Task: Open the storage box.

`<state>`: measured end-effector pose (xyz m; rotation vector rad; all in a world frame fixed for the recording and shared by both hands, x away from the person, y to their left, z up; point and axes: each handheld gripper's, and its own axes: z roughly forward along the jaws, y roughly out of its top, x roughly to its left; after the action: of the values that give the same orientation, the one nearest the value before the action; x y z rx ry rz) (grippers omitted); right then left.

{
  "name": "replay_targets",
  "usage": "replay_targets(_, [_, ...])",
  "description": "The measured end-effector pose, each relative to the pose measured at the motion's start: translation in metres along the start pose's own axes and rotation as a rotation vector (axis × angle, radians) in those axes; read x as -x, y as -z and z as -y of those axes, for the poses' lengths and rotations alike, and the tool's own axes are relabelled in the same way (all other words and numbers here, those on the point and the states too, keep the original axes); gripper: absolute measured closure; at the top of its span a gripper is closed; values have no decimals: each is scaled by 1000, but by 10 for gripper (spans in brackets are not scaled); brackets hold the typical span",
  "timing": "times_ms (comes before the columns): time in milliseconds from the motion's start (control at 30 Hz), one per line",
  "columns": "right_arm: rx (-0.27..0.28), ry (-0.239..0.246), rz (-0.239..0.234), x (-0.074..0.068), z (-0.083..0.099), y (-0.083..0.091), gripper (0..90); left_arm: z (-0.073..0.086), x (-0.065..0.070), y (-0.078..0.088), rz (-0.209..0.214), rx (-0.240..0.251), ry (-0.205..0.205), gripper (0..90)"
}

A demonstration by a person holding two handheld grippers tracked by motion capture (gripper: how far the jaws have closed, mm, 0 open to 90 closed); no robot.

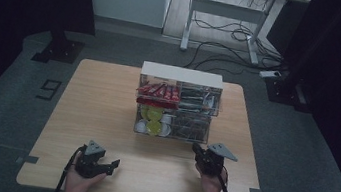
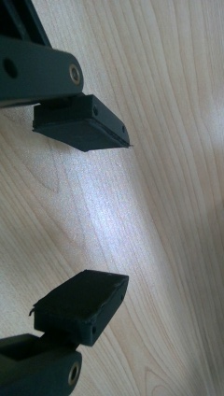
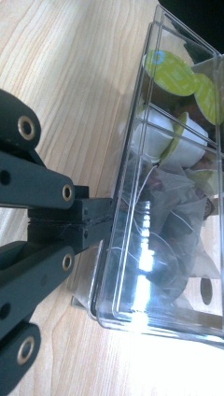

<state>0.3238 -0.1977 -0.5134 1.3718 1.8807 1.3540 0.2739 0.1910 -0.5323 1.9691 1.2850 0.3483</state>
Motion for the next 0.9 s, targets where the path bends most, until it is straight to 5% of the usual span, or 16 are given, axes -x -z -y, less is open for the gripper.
replay_targets(900, [50, 4, -19, -11, -16, 6, 888, -1, -2, 3, -2, 3, 13, 292])
